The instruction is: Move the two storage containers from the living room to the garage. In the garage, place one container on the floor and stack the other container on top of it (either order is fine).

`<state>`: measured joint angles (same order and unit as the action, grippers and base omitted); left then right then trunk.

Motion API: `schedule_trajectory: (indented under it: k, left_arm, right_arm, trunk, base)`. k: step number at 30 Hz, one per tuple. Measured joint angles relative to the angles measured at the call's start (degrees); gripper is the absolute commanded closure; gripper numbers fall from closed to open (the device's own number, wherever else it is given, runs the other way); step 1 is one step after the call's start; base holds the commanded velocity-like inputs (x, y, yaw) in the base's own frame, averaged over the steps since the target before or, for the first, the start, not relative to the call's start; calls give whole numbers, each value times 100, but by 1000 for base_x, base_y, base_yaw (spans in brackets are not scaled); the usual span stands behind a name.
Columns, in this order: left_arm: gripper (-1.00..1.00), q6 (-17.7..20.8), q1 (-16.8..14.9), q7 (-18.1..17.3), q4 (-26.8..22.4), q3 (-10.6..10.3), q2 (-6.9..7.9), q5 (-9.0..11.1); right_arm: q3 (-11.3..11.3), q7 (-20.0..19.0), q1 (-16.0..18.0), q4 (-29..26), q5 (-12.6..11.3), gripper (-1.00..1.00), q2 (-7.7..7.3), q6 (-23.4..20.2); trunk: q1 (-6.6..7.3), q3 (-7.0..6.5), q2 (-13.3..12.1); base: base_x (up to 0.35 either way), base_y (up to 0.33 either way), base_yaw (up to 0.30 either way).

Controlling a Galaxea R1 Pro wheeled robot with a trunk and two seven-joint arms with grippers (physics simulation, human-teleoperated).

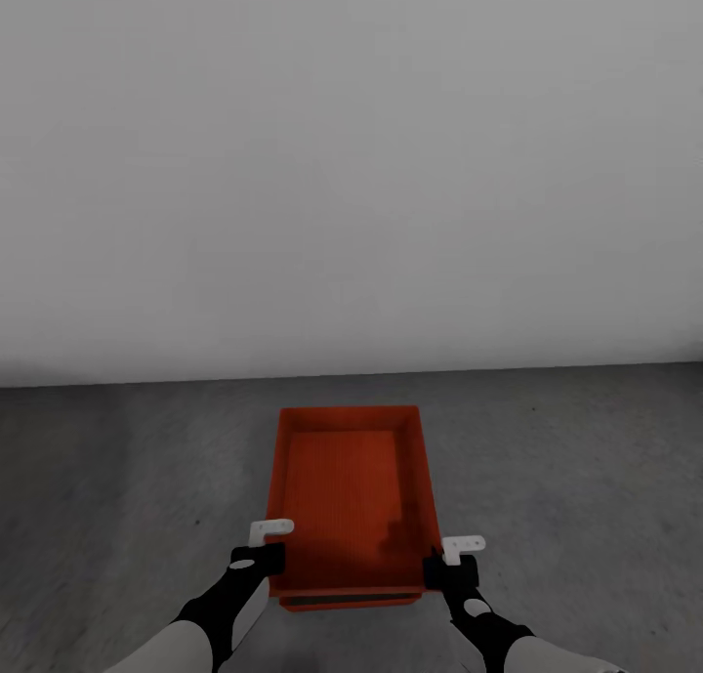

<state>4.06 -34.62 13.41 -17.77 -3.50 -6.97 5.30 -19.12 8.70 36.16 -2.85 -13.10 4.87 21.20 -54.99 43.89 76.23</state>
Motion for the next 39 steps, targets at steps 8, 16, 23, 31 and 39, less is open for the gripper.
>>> schedule_trajectory:
  k: [8, 16, 23, 31, 39]
  left_arm:
    - [100, 1, 0, 2, 1, 7, -4, -6]
    - [100, -2, 0, 1, 0, 2, -1, 0]
    - [100, -1, 1, -2, -2, -2, 4, 5]
    - [100, -2, 0, 0, 0, 3, -1, -1]
    - [100, -2, 0, -1, 0, 1, 1, 1]
  right_arm:
    - [0, -6, 0, 0, -3, 100, -3, -1]
    - [1, -5, 0, -1, 3, 100, -3, 0]
    - [-4, 5, 1, 2, -1, 100, 4, 2]
    - [-2, 1, 0, 0, -3, 100, 0, 2]
    - [-4, 4, 0, 1, -4, 100, 2, 2]
  trunk:
    - [0, 0, 0]
    - [0, 0, 0]
    - [0, 0, 0]
    - [0, 0, 0]
    - [0, 0, 0]
  base:
    - [-34, 54, 0]
    - [-3, 4, 0]
    - [0, 0, 94]
    - [0, 0, 55]
    - [0, 0, 2]
